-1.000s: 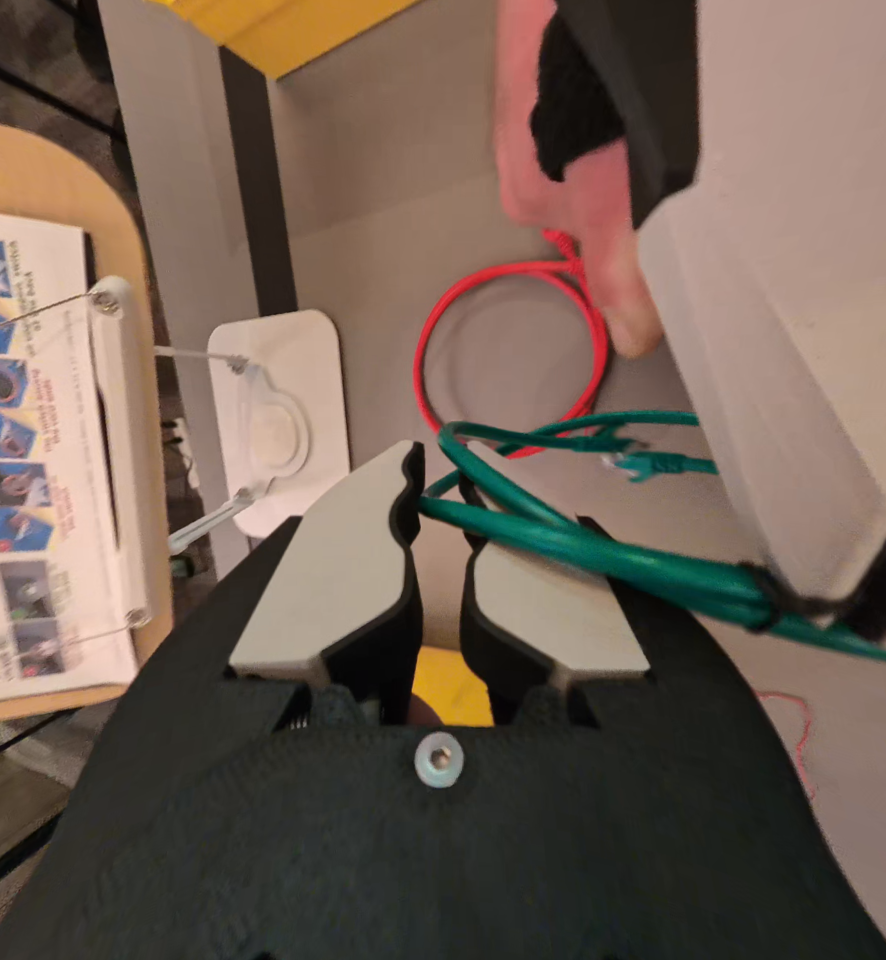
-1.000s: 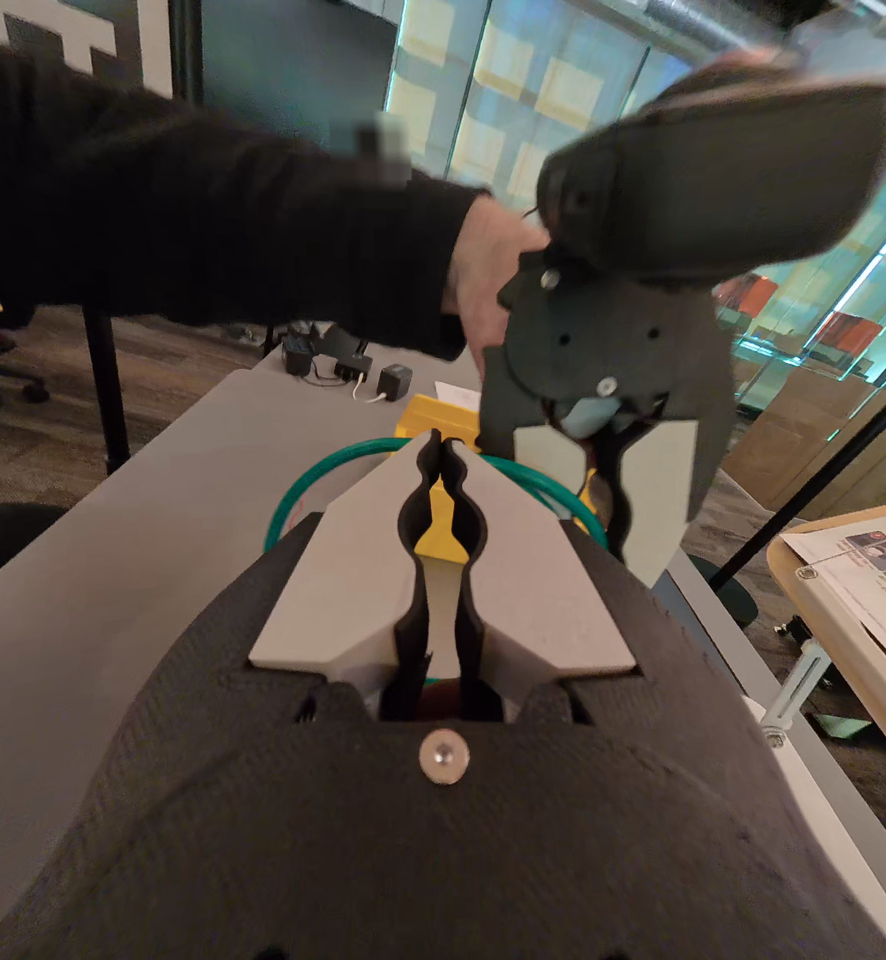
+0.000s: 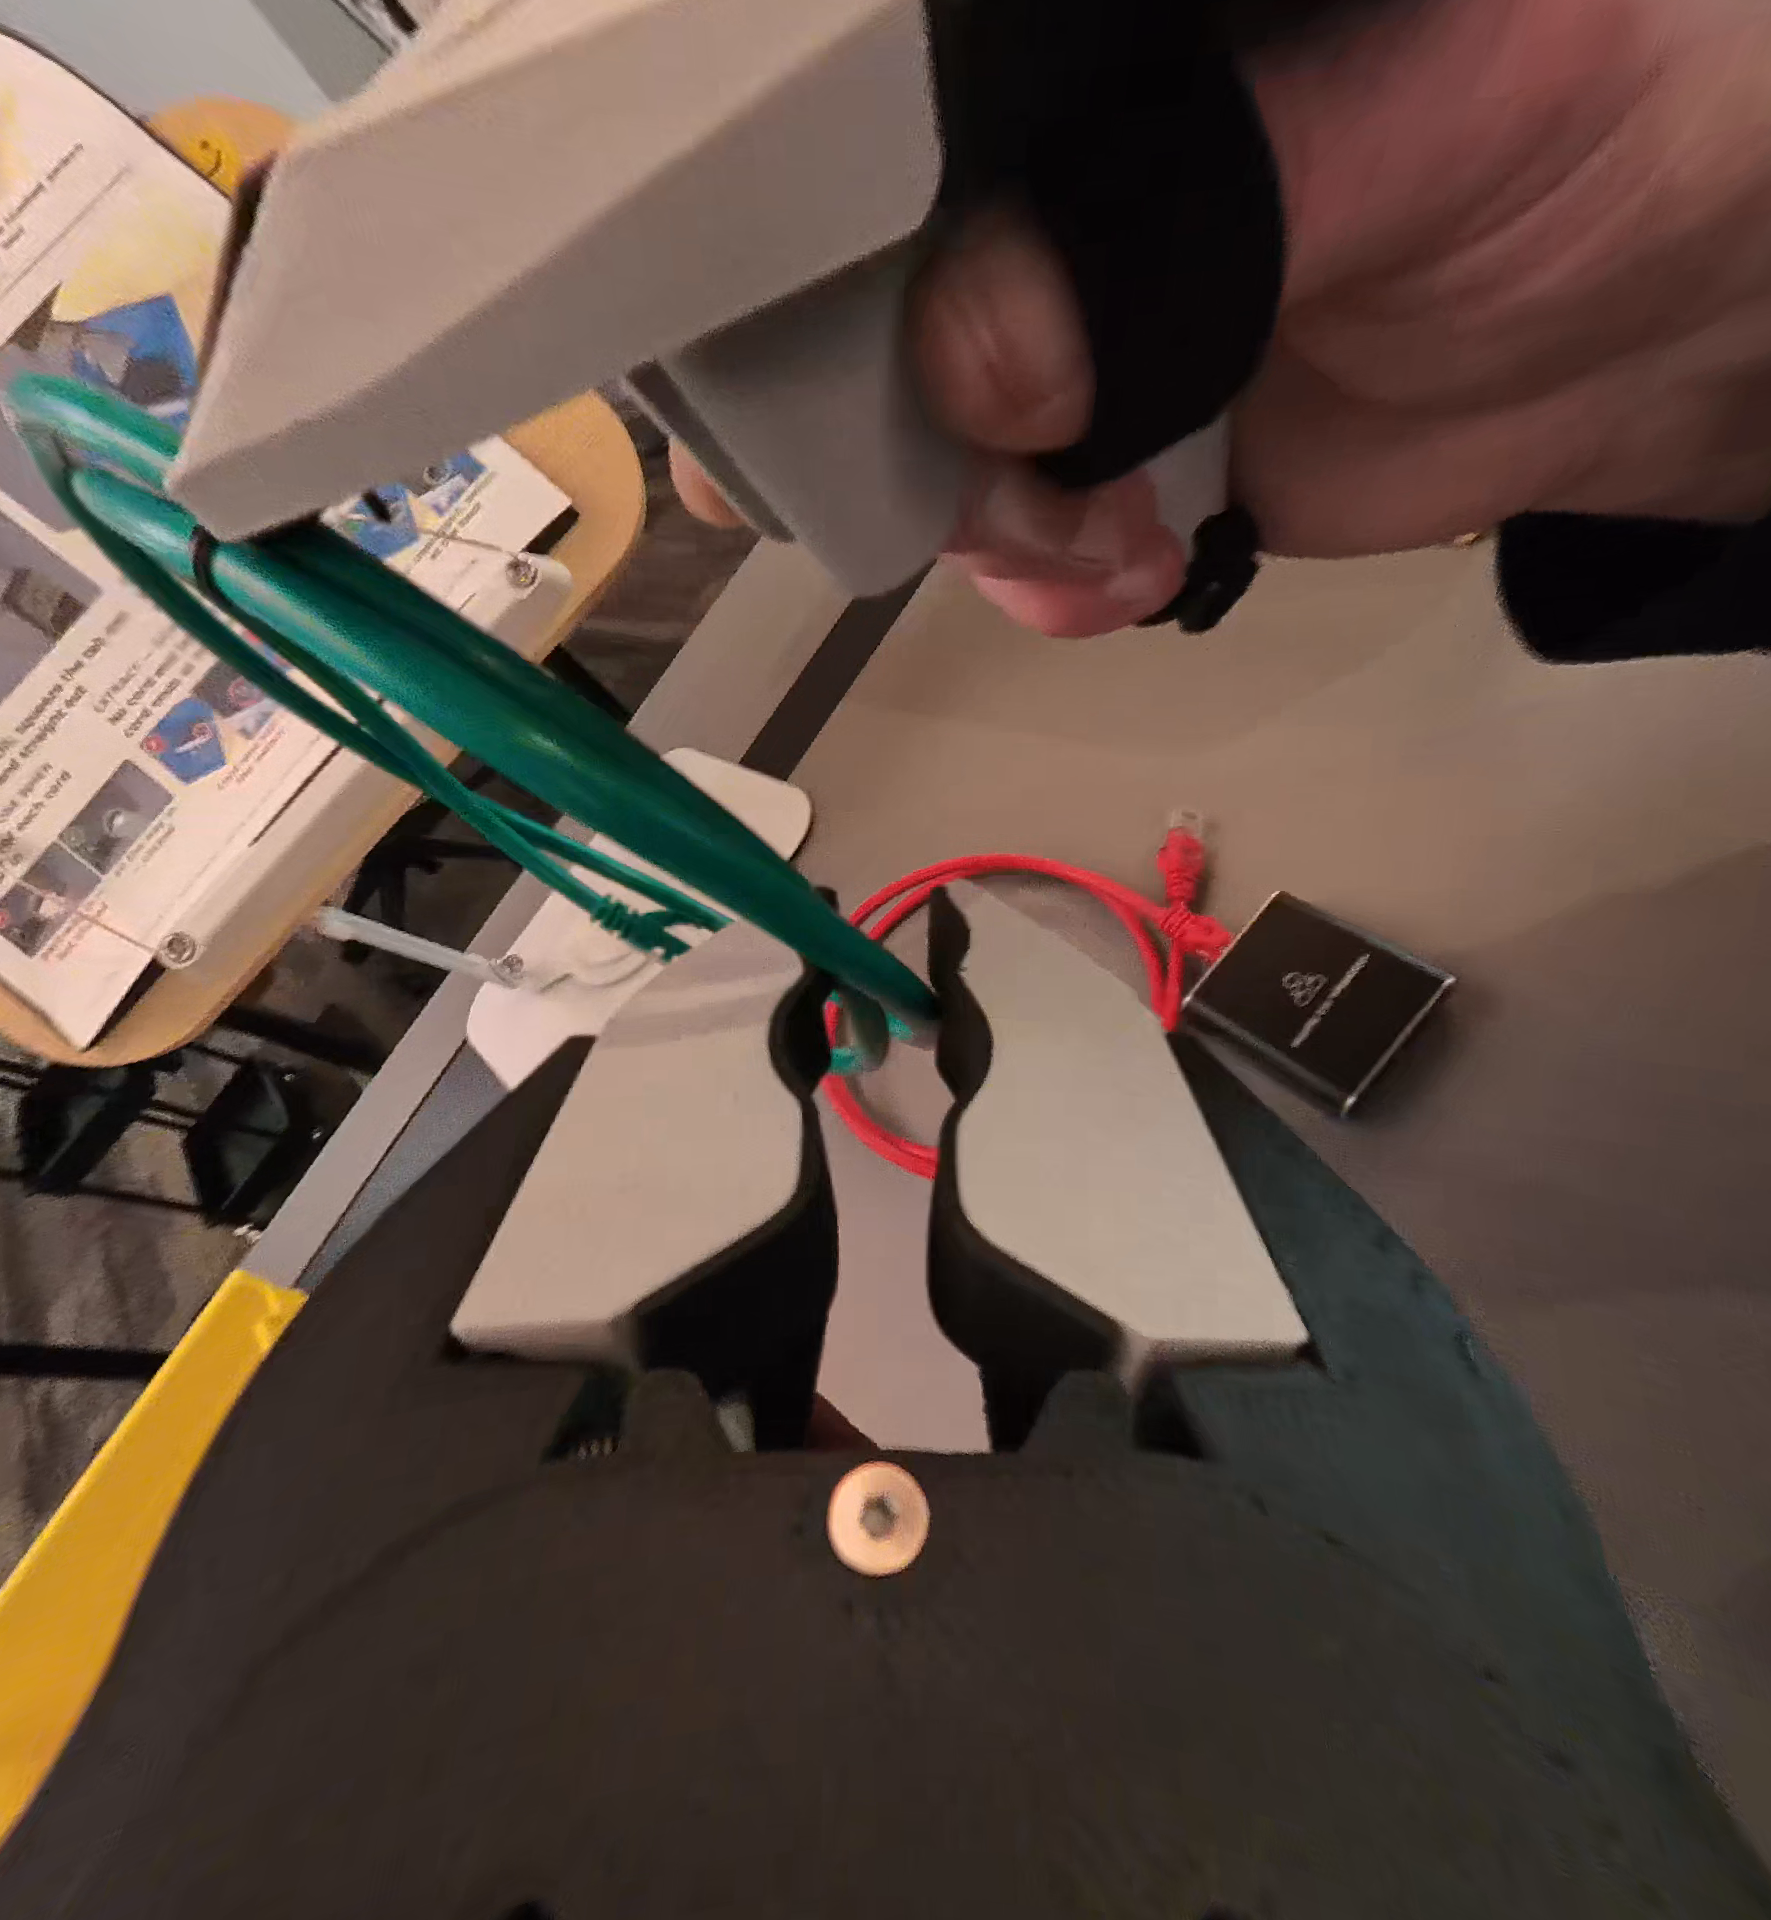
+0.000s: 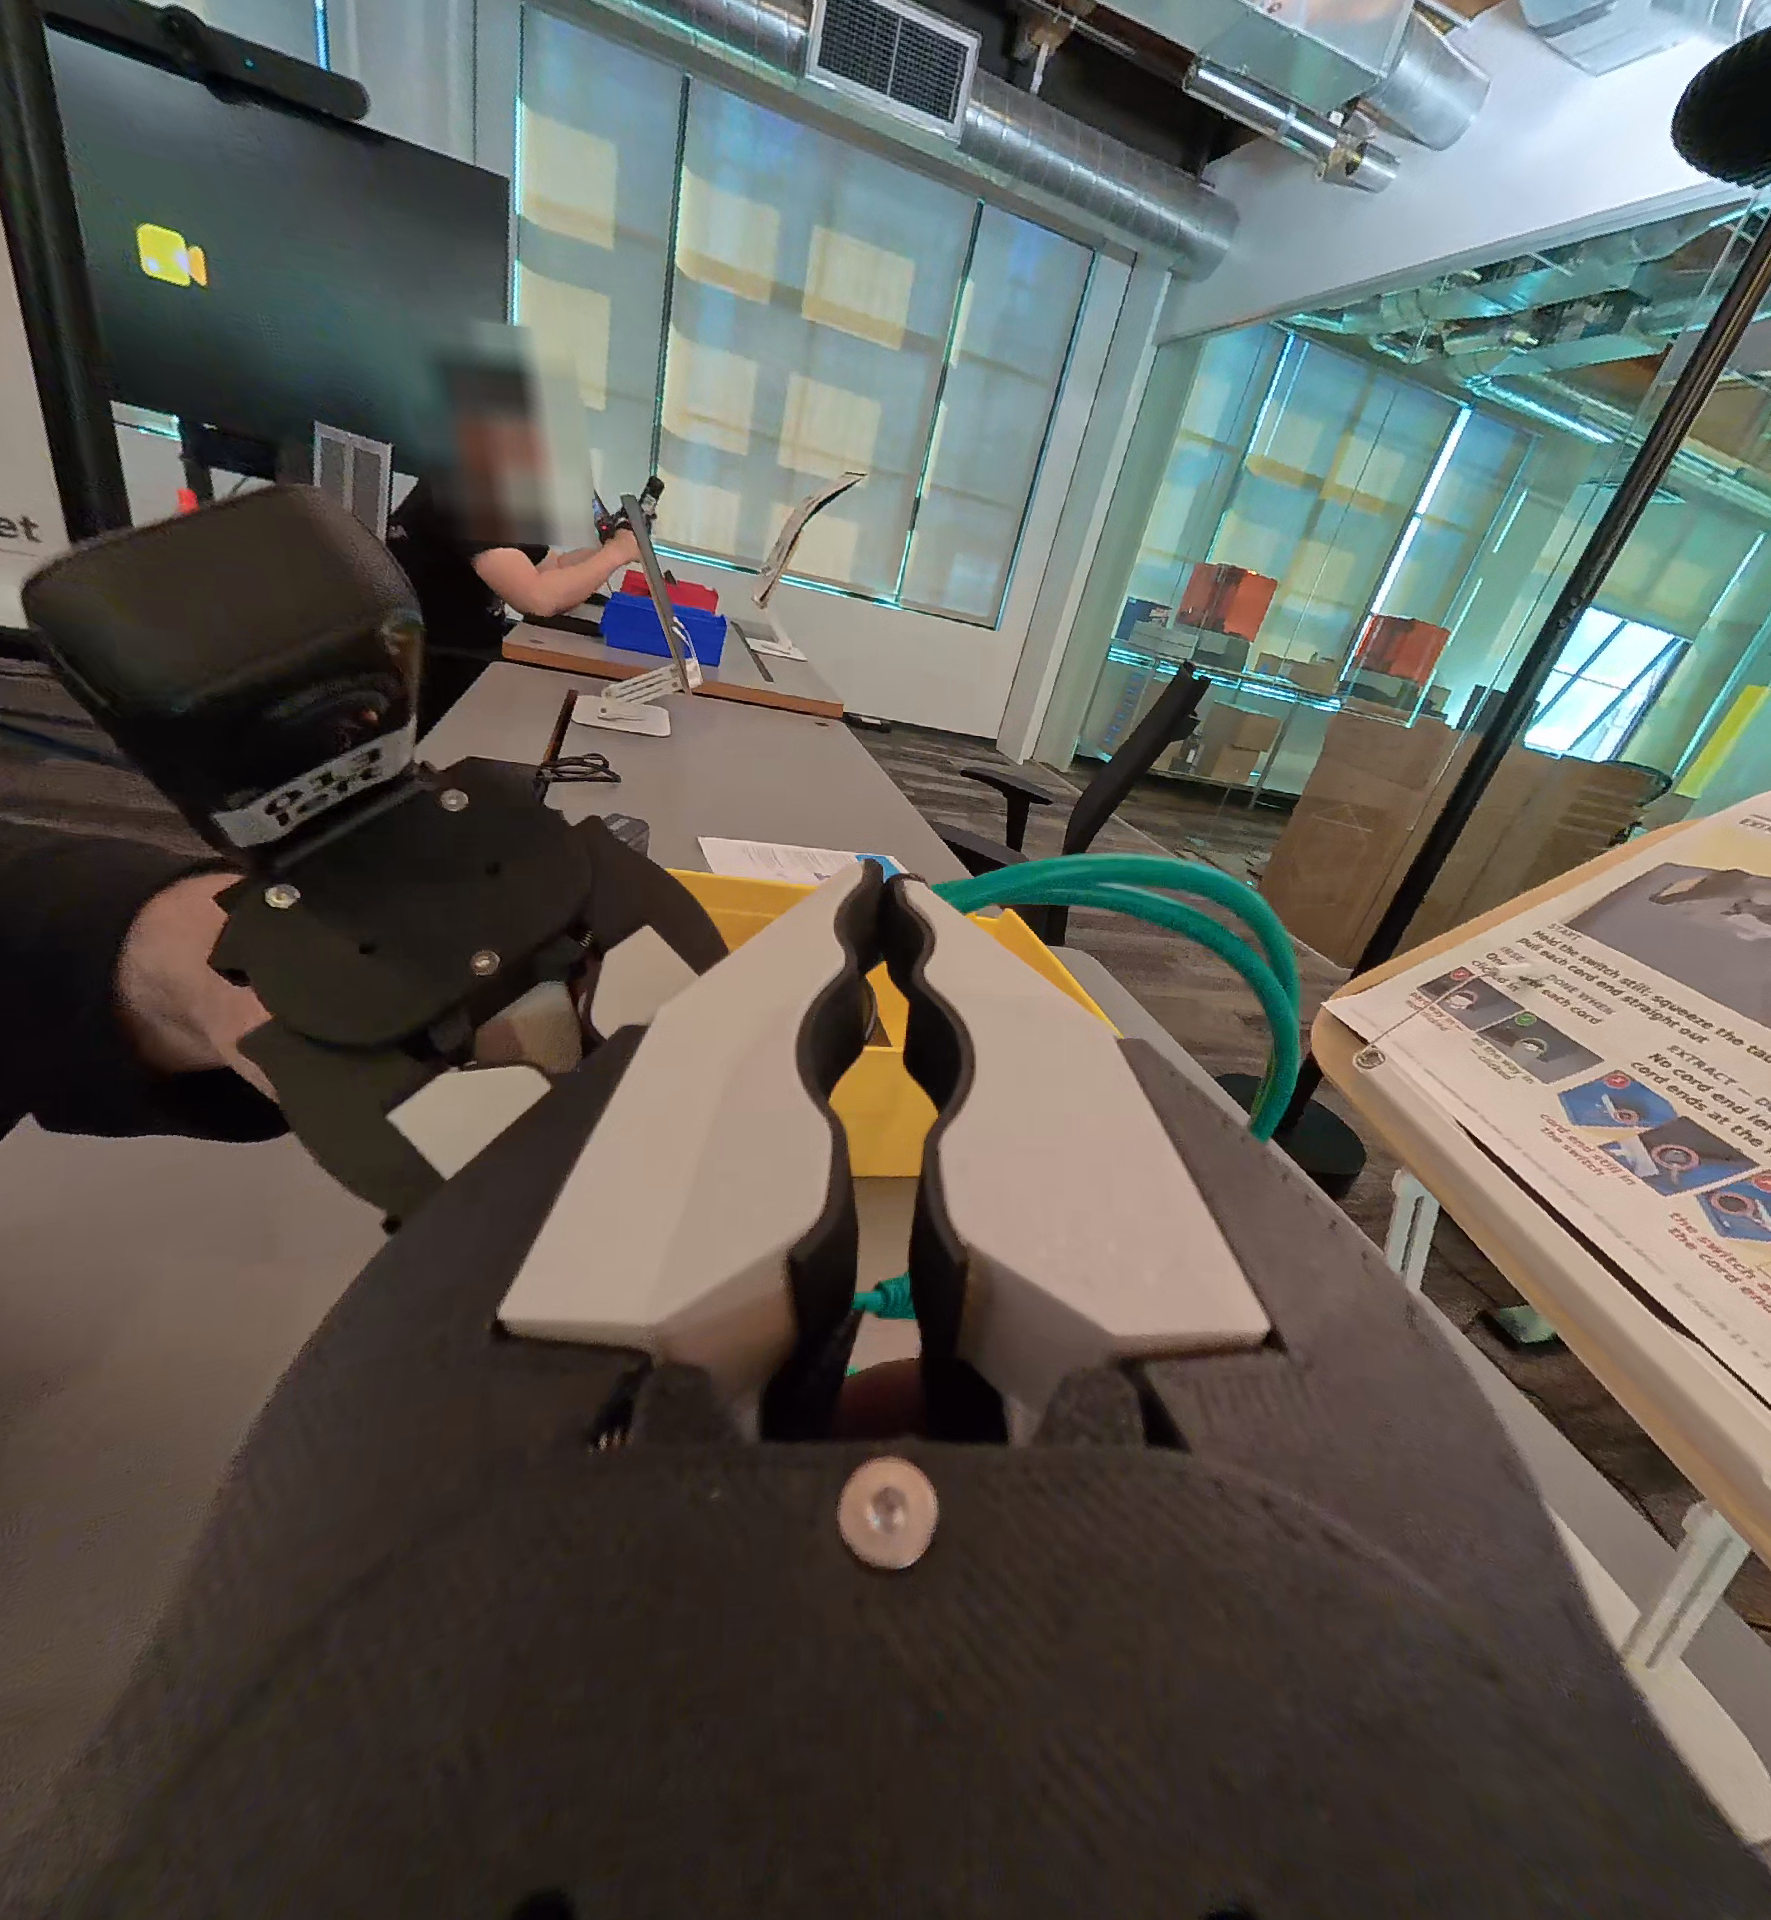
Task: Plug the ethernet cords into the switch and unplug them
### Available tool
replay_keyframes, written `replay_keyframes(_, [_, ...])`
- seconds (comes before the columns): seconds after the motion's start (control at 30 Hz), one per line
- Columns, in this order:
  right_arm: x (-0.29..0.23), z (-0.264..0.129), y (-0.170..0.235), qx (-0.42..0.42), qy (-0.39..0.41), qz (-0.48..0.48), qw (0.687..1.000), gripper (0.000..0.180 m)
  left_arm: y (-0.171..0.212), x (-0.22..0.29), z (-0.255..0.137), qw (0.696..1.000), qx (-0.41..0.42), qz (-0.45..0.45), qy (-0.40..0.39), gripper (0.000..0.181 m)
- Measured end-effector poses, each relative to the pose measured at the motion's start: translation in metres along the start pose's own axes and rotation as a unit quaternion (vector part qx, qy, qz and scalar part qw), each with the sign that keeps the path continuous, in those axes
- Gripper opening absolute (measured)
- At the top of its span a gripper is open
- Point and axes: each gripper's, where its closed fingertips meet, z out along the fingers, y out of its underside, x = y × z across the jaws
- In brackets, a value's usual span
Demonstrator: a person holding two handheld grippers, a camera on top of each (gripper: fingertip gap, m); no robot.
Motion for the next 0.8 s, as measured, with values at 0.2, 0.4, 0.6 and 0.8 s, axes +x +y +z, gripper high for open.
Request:
replay_keyframes(0.2, [0.011,-0.009,-0.002,0.007,0.006,0.008,1.0,0.0,-0.004,-0.034,-0.02,0.999,0.015,0.009,-0.05,0.007])
replay_keyframes(0.4, [0.015,-0.011,0.006,-0.013,0.005,0.012,1.0,0.0,-0.032,-0.083,-0.056,0.993,0.015,0.051,-0.106,0.008])
replay_keyframes(0.6, [0.009,-0.006,0.017,-0.039,-0.011,0.023,0.999,0.0,-0.05,-0.106,-0.056,0.977,-0.068,0.165,-0.121,0.011])
replay_keyframes(0.8, [0.009,-0.004,0.028,-0.069,-0.009,0.004,0.998,0.0,-0.059,-0.114,-0.041,0.943,-0.166,0.273,-0.096,0.013])
